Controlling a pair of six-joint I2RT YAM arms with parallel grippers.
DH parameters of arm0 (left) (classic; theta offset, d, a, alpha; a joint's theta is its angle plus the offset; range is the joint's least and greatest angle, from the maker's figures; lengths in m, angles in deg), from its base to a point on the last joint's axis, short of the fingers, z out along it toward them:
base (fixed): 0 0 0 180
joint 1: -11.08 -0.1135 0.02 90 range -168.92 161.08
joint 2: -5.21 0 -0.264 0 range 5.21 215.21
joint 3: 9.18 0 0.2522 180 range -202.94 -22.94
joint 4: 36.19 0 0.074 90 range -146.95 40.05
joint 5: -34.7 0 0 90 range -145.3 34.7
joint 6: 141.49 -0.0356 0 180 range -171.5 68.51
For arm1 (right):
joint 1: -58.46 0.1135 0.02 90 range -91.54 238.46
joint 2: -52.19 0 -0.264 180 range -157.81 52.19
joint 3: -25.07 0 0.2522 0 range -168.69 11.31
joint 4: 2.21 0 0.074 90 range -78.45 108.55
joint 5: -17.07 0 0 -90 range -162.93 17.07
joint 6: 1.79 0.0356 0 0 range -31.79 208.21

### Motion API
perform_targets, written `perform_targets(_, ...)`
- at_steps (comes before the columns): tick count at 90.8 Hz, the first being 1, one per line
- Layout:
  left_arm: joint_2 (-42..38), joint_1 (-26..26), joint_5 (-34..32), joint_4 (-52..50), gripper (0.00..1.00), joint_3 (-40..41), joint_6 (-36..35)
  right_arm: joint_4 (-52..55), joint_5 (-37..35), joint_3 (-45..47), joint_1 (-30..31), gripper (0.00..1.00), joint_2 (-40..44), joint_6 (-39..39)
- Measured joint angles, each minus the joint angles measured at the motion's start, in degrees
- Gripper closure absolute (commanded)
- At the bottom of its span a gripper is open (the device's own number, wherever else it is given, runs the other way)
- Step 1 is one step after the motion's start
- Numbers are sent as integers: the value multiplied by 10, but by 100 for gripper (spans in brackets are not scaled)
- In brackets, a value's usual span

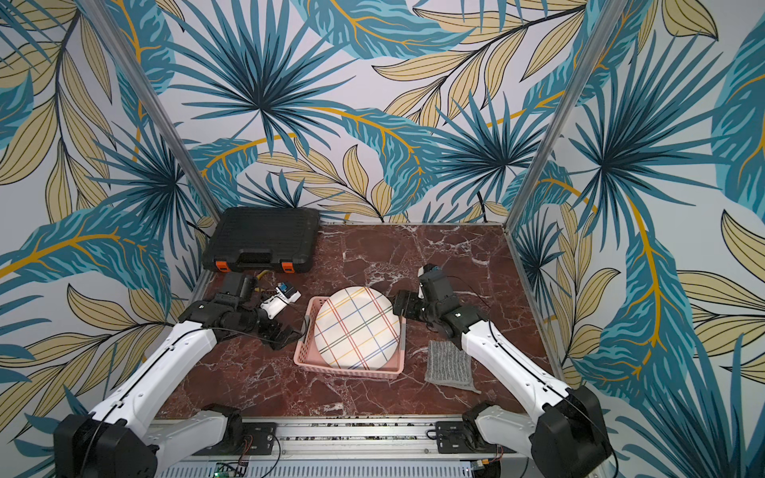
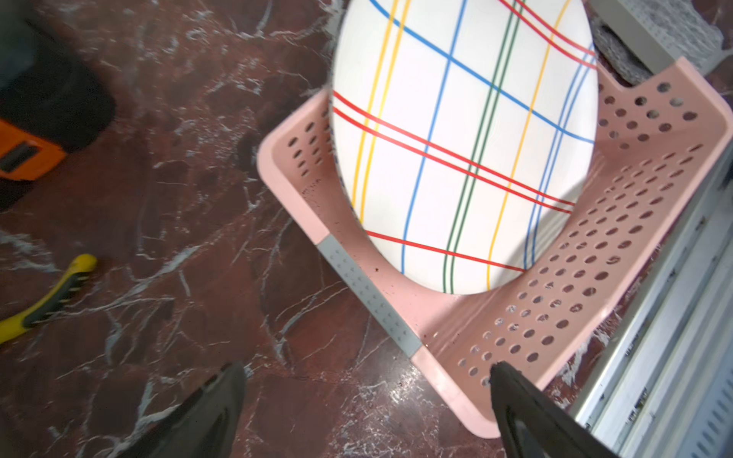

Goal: Wipe the wet plate dry
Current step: Pick up the plate from the bin.

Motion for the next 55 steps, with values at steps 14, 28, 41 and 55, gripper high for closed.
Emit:
perform_targets(14, 22, 16, 10, 0, 20, 16, -4, 14, 10, -1, 45, 16, -11, -22)
perform_targets(28, 56, 21, 24, 0, 23, 18, -11, 46, -7, -31, 83, 20, -62, -47)
perform_targets(41, 92, 28, 34, -3, 29, 12, -13, 59, -30, -52, 96, 23, -87, -68)
perform_targets(55, 127, 33, 45, -1, 39, -4, -7, 61, -48, -59, 96, 26, -103, -78)
